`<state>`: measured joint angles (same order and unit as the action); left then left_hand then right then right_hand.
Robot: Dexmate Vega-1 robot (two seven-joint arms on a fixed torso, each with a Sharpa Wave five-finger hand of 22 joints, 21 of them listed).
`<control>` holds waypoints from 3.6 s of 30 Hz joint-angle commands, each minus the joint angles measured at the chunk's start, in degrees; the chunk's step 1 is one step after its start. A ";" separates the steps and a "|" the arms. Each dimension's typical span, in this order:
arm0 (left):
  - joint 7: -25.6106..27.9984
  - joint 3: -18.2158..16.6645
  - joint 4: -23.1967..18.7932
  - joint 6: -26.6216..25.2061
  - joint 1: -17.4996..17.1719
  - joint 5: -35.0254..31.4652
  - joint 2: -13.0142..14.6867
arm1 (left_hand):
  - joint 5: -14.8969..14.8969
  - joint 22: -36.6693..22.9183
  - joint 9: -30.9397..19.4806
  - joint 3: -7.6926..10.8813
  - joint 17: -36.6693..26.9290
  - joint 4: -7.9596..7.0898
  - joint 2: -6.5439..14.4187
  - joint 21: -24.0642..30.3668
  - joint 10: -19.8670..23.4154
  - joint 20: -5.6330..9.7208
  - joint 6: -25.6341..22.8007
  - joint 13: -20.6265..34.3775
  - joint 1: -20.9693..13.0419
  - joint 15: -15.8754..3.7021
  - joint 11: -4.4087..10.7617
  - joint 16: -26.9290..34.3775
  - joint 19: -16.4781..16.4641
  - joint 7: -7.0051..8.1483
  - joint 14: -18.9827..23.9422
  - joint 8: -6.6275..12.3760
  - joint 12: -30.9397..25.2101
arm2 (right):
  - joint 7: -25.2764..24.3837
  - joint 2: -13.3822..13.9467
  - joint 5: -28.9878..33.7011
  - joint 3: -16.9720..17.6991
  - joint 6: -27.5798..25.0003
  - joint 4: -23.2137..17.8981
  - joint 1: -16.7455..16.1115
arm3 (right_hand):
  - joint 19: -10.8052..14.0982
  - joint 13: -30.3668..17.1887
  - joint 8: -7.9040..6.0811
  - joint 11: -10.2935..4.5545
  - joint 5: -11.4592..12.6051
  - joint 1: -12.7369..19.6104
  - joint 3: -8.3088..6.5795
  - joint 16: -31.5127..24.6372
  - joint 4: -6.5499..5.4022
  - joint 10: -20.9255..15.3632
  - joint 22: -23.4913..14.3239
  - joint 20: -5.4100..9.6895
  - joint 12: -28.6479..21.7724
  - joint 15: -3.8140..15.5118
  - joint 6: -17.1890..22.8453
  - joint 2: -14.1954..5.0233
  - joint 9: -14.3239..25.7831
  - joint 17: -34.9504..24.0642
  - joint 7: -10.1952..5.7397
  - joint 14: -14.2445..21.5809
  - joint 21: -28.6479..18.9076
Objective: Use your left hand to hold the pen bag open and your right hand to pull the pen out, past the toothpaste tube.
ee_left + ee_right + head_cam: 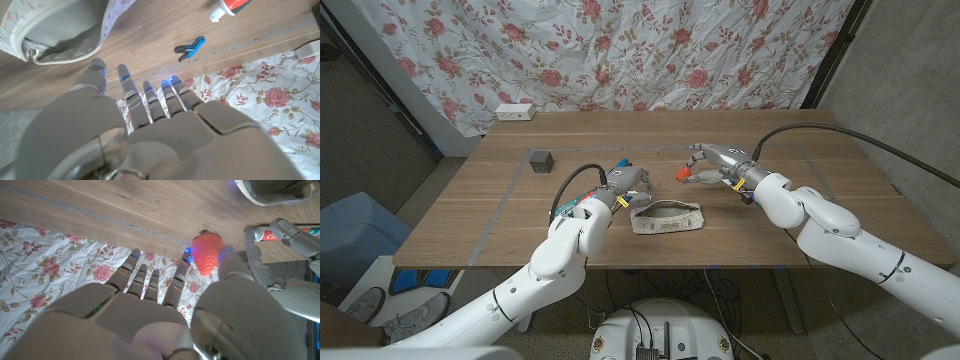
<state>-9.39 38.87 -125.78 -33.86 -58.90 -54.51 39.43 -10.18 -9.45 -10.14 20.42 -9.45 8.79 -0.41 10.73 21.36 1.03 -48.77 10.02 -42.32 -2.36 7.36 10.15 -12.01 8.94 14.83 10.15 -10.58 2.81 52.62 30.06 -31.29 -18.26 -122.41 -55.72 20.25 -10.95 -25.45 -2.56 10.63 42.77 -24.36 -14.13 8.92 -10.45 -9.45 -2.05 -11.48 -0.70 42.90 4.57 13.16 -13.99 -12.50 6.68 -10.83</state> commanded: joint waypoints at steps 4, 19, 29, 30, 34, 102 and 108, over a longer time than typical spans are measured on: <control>5.91 -2.60 1.43 3.42 1.07 9.82 2.86 | 0.09 -0.27 -0.11 -0.02 -0.26 -0.37 0.27 0.04 -0.16 -0.14 0.50 0.11 0.85 -1.99 0.15 0.06 -0.02 0.01 0.03 -0.16 -0.10 | 0.46 -0.62 -0.35 -0.95 -2.11 1.90 3.02 | 0.17 -0.12 -0.49 -0.05 0.25 0.32 0.30 -0.17 0.00 -0.73 -0.14 -0.35 -0.08 0.21 0.47 -0.75 0.23 -0.14 -0.06 0.23 0.10; 12.08 -4.18 1.87 3.88 0.10 16.90 4.09 | 0.06 -0.29 -0.17 -0.24 -0.21 -0.45 1.09 0.06 -0.46 -0.53 4.91 0.16 1.82 -1.55 0.05 0.09 -0.01 -0.24 -0.15 -0.64 -0.19 | 1.02 -1.40 0.92 -3.00 -3.42 4.84 6.38 | 0.13 -0.13 -0.41 -0.16 0.27 0.48 0.34 -0.20 -0.01 -1.07 -0.14 -0.51 -0.12 0.42 0.14 -1.03 0.25 -0.22 -0.08 0.20 0.12; 15.68 -4.50 3.53 5.68 1.02 20.26 4.44 | 0.05 -0.31 -0.19 -0.29 -0.22 -0.64 1.94 0.07 -0.99 -0.50 7.74 0.19 2.51 -1.71 -0.11 -0.06 -0.01 -0.24 -0.83 -0.71 -0.13 | 2.53 -1.72 2.03 -4.27 -5.55 5.94 8.27 | 0.02 -0.13 -0.29 -0.12 0.26 0.51 0.42 -0.17 -0.01 -1.14 -0.14 -0.55 -0.09 0.42 -0.22 -1.09 0.26 -0.26 -0.06 0.07 0.16; 16.03 -4.66 3.61 5.53 0.98 20.73 4.28 | 0.05 -0.31 -0.19 -0.30 -0.22 -0.64 1.99 0.07 -1.10 -0.46 7.92 0.20 2.56 -1.70 -0.13 -0.06 -0.01 -0.18 -0.87 -0.70 -0.10 | 2.68 -1.78 2.14 -4.41 -5.75 6.08 8.48 | -0.01 -0.13 -0.27 -0.10 0.26 0.51 0.43 -0.17 -0.01 -1.10 -0.14 -0.56 -0.07 0.42 -0.28 -1.10 0.26 -0.27 -0.06 0.08 0.17; 16.88 -4.60 4.12 6.05 1.40 21.50 4.85 | 0.05 -0.31 -0.19 -0.33 -0.21 -0.70 2.25 0.04 -1.47 -0.49 8.28 0.21 2.81 -1.62 -0.48 -0.11 0.08 -0.28 -1.13 -0.54 -0.02 | 3.15 -2.10 1.74 -4.79 -5.75 7.22 9.27 | -0.04 -0.14 -0.22 -0.13 0.27 0.52 0.48 -0.15 -0.01 -1.11 -0.14 -0.60 -0.04 0.35 -0.44 -1.12 0.26 -0.29 -0.07 0.01 0.17; 36.65 -14.35 20.84 22.27 -0.24 52.76 -1.84 | 0.17 -0.39 0.08 -0.35 -0.19 -1.12 5.09 0.10 -2.71 -0.51 17.90 0.19 7.36 -0.68 -1.18 -0.14 0.44 -1.73 -2.44 -0.38 -0.32 | 1.91 -10.45 9.25 -15.95 -5.09 22.51 16.64 | 1.50 -0.26 0.20 -0.40 0.40 0.57 1.40 -1.13 0.00 -2.48 -0.14 -0.01 -0.03 1.60 -2.02 -0.99 0.19 -0.65 -0.05 2.10 -0.17; 38.20 -16.05 24.18 26.89 -0.99 56.75 -3.49 | 0.17 -0.39 0.08 -0.27 -0.18 -1.07 5.25 0.05 -2.85 -0.49 17.92 0.19 7.54 -0.55 -1.19 -0.19 0.62 -1.72 -2.64 -0.27 -0.29 | 2.45 -11.10 9.90 -16.74 -6.43 22.87 16.95 | 1.53 -0.28 0.52 -0.44 0.41 0.40 1.58 -1.13 -0.06 -2.36 -0.15 0.00 0.05 1.65 -2.86 -0.87 0.17 -0.70 -0.01 2.06 -0.14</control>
<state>26.11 25.05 -106.07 -12.57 -58.97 -3.53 38.00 -10.18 -9.75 -9.85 19.88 -9.45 7.92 4.85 10.74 18.70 0.50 -30.90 10.00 -35.43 -2.06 6.13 10.20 -11.48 7.16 12.48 9.54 -10.87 4.34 42.62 38.88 -46.70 -22.76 -100.39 -39.42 21.49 -11.06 -25.13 -3.07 10.63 43.36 -22.92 -15.07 8.93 -12.59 -9.45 -2.04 -11.48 1.03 40.39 3.98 13.16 -14.52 -12.30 8.41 -10.84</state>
